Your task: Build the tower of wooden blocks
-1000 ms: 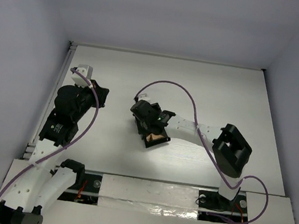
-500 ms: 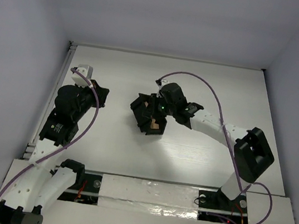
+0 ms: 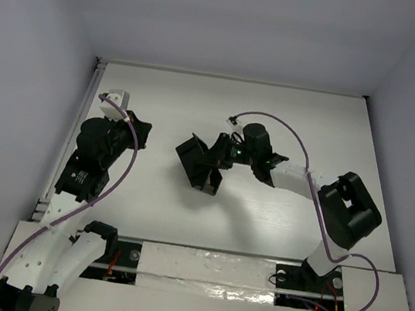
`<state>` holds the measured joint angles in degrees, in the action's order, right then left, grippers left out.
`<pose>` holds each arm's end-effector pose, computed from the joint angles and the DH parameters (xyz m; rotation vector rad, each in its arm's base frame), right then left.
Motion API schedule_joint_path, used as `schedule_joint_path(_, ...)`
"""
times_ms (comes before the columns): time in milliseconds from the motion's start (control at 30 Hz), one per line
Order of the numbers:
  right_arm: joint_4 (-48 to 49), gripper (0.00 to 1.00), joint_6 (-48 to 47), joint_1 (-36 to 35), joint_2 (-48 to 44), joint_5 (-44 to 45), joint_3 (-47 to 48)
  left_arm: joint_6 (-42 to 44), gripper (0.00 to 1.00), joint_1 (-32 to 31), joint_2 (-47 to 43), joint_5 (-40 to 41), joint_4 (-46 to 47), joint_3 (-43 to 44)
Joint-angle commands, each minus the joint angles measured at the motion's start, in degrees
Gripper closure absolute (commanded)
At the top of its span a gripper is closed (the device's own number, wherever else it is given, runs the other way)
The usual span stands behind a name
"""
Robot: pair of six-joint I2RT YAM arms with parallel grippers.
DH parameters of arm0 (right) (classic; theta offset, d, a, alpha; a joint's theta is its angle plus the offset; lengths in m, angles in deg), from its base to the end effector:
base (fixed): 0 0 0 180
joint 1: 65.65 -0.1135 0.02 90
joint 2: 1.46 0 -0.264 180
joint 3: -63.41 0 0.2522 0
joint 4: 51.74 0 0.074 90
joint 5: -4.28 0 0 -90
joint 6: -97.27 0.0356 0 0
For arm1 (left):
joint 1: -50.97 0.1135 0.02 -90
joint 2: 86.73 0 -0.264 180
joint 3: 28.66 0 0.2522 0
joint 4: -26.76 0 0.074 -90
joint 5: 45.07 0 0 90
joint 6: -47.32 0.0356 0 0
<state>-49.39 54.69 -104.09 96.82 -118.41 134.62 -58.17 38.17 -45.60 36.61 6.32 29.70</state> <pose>0.2834 0.2495 0.2165 -0.2439 2.2638 1.4567 0.1657 -0.0429 0.3557 0.0745 1.6476 -0.4962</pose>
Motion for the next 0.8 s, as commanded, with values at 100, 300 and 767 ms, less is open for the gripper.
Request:
schedule_joint_path(100,20.9,1.00,11.9,2.8,1.1,-7.2,-3.7,-0.1,1.00,-0.3,0.0,-0.2,2.3,-0.2)
schedule_joint_path(300,30.0,1.00,20.8,4.8,4.2,-9.1,-7.1,-0.1,1.00,-0.3,0.1,-0.2,2.2,-0.3)
schedule_joint_path(767,47.6,1.00,32.8,8.0,9.6,-12.2,-13.5,-0.2,1.00,-0.3,0.2,-0.3,2.2,-0.3)
